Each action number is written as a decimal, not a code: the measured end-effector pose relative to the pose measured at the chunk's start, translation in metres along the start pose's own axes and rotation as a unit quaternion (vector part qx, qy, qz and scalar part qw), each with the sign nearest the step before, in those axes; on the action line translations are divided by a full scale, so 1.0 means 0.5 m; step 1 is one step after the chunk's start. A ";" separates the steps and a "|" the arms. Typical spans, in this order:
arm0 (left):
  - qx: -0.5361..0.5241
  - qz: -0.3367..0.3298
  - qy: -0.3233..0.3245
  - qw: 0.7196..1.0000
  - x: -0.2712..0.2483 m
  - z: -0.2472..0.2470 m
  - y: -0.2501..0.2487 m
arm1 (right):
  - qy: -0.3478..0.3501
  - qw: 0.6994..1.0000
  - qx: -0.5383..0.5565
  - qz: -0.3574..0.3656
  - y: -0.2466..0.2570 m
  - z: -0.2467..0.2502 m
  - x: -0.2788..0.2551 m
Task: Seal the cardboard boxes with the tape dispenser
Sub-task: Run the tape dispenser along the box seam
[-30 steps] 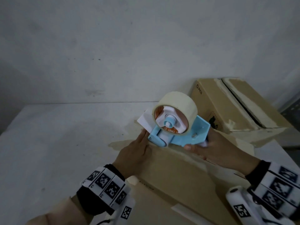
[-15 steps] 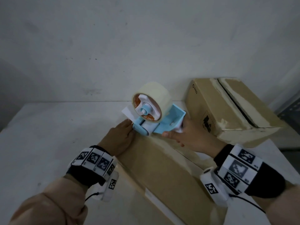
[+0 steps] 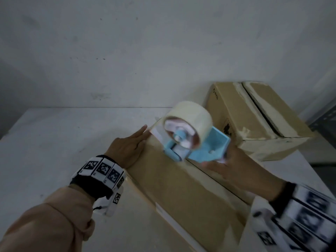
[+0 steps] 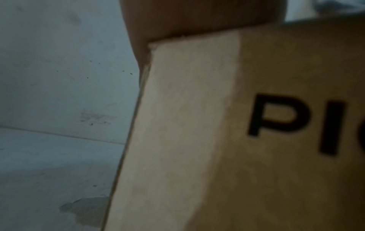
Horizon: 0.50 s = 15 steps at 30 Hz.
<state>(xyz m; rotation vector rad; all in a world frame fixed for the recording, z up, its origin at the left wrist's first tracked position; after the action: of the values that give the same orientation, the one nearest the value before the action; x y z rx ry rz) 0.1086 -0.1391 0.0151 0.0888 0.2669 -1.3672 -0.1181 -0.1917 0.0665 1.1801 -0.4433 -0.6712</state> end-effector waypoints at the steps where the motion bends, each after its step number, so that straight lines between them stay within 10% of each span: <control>1: 0.006 -0.003 0.003 1.000 -0.001 0.001 -0.002 | -0.019 1.000 -0.003 -0.001 -0.004 0.017 -0.023; 15: 0.031 -0.065 -0.058 0.996 -0.020 -0.016 -0.146 | -0.062 0.998 0.014 0.007 -0.021 0.038 -0.049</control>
<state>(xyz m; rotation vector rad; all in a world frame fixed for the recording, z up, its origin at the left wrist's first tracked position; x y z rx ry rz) 0.0345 -0.1429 0.0166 0.0444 0.1346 -1.5047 -0.1509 -0.1904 0.0635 1.1633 -0.5674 -0.7305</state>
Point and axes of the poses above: each hand's wrist, its own x-axis towards the middle knuckle, its own z-axis out of the back of the hand, y = z × x, the point moved 9 cm from there along x, towards the middle knuckle, and after that the axes turned 10 degrees about x, right-handed, at the moved point
